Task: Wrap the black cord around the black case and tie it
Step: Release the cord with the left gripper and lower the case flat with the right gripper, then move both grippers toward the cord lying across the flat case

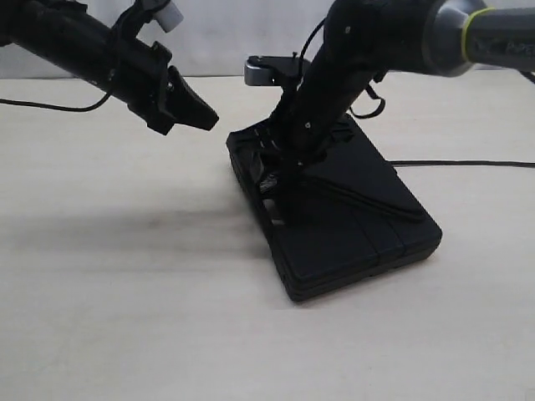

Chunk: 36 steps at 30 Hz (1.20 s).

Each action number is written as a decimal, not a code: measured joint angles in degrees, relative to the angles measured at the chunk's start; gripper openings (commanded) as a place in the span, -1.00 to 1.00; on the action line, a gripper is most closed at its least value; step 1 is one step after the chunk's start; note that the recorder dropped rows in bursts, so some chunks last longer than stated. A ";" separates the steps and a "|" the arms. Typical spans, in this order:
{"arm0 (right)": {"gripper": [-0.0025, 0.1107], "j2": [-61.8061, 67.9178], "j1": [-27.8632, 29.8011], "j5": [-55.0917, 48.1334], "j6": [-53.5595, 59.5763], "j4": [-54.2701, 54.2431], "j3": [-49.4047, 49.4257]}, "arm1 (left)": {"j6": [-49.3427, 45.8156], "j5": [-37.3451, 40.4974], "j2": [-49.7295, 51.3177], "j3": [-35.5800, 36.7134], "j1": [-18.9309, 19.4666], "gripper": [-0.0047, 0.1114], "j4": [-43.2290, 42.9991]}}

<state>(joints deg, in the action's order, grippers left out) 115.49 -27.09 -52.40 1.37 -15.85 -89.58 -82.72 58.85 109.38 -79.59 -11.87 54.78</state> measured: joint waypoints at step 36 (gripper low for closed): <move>-0.88 -10.36 12.52 5.51 -3.18 17.29 24.32 | -13.95 8.80 4.50 0.13 -2.03 -0.91 2.06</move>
<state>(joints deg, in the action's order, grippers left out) 105.13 -14.57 -46.89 -1.81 1.43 -65.26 -96.67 67.65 113.88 -79.46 -13.90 56.84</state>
